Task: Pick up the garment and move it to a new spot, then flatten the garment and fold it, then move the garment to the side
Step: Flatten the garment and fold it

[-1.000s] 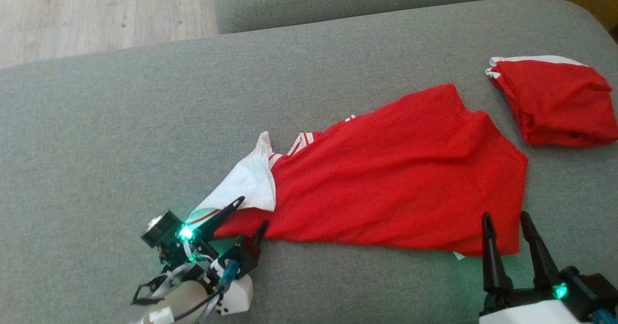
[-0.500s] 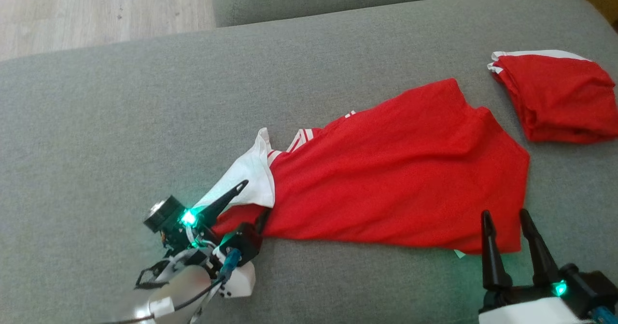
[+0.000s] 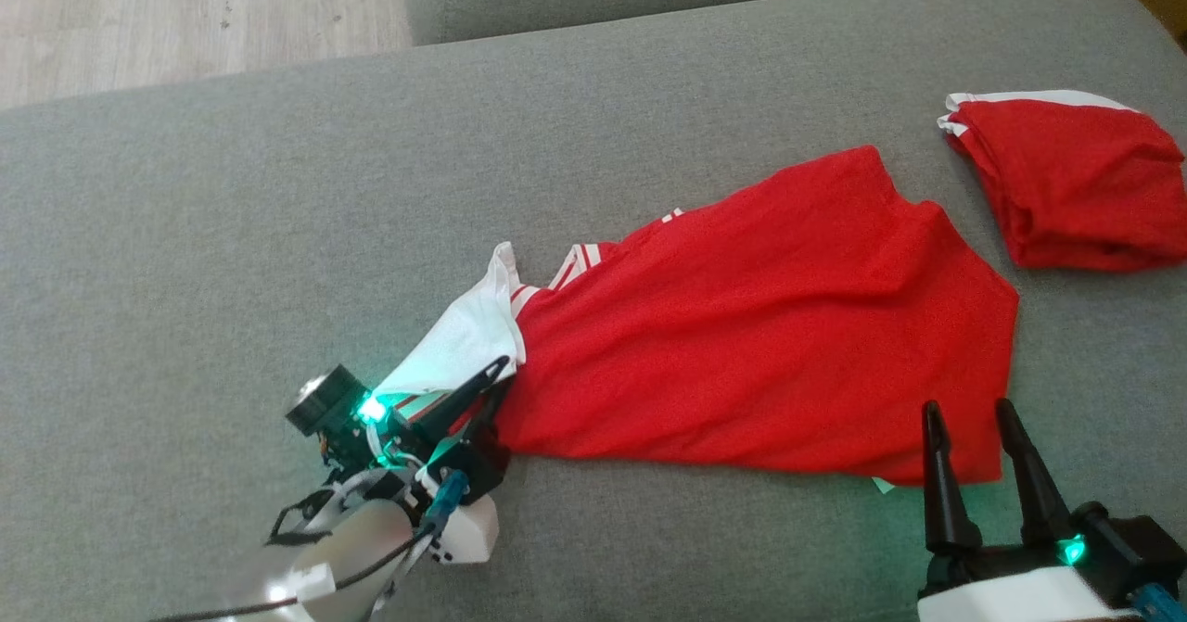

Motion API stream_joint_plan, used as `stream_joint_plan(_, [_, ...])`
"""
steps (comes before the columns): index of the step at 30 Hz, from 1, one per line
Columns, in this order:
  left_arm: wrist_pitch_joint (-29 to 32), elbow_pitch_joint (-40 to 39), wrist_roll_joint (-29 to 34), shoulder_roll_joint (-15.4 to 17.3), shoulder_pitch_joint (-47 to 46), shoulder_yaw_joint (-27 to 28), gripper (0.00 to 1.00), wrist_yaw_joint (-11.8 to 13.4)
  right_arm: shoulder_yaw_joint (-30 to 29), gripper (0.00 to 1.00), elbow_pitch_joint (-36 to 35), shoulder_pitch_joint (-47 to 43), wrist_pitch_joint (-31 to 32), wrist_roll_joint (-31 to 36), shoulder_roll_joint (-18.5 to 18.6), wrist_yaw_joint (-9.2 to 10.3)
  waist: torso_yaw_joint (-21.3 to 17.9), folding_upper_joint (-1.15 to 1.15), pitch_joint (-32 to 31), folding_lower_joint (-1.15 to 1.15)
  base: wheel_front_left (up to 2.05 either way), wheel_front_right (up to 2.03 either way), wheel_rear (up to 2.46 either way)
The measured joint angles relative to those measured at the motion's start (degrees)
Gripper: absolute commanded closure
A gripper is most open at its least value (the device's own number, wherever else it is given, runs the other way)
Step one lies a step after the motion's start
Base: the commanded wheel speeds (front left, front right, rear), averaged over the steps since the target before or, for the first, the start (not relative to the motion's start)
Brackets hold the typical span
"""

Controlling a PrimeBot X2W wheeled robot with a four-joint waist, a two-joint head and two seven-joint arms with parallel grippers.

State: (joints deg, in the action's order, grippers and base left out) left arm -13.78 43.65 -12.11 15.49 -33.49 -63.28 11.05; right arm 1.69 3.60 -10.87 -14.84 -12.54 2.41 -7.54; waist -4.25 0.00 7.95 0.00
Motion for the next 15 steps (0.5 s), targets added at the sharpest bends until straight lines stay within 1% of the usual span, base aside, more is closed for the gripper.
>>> stream_joint_plan(5, [-0.26,0.07,-0.49,-0.13,-0.36,0.12,1.00,0.07,0.03,0.00,0.30,0.01,0.00,0.01,0.00,0.00,0.07,0.00,0.05,0.00,0.00,0.00,0.00])
stream_joint_plan(9, [-0.60,-4.80,-3.66,0.83,-0.15,4.14,1.00,2.76,0.88,0.00,0.57,1.33,0.00,0.11,0.02,0.00,0.31,0.00,0.38,0.00,0.00,0.00,0.00])
stream_joint_plan(13, [-0.68,-13.19,-6.25,4.35,1.01,9.61,1.00,4.69,0.89,0.00,0.90,4.92,0.00,0.10,0.70,0.00,1.31,0.00,1.20,0.00,0.00,0.00,0.00])
stream_joint_plan(15, [-0.69,-17.04,-7.95,6.17,2.59,12.29,1.00,5.12,0.99,0.00,2.12,6.93,0.00,-0.01,2.12,0.00,2.06,0.00,1.73,0.00,0.00,0.00,0.00])
